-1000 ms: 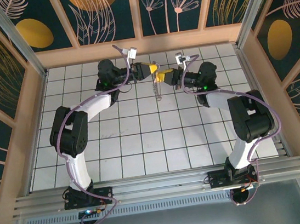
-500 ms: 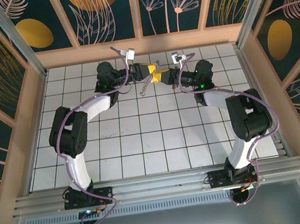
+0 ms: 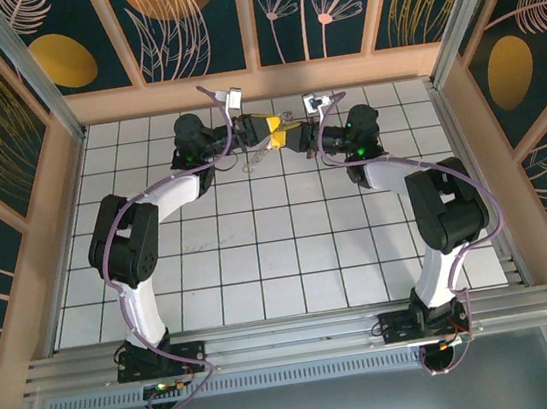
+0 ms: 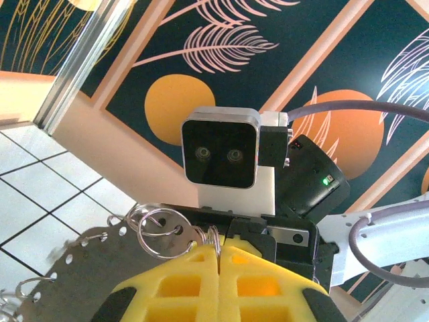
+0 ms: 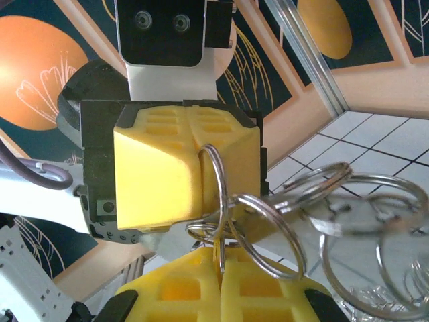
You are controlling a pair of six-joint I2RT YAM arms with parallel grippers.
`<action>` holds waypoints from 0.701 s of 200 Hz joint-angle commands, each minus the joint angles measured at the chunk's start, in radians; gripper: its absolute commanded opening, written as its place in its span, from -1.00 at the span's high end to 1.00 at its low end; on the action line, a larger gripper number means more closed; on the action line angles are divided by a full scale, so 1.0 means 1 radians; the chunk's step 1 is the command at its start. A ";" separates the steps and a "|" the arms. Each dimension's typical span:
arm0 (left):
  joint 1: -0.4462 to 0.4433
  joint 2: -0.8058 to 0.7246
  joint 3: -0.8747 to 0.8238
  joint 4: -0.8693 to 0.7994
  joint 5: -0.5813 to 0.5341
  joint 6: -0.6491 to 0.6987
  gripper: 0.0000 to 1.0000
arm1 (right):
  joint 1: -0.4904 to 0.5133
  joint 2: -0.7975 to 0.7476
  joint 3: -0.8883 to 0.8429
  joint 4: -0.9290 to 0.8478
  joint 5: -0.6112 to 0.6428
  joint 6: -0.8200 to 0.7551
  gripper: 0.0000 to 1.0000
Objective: Put the keys on the keyring
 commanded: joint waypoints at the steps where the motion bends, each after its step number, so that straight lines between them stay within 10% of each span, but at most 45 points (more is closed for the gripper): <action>1: -0.020 -0.041 -0.008 0.067 0.027 -0.011 1.00 | 0.016 0.012 0.033 -0.012 -0.017 -0.027 1.00; 69: -0.020 -0.036 -0.009 0.077 0.017 -0.021 1.00 | -0.002 -0.022 -0.016 -0.006 0.008 -0.014 1.00; 140: -0.020 -0.021 0.002 0.118 0.020 -0.048 1.00 | -0.050 -0.178 -0.150 -0.074 0.072 -0.066 0.23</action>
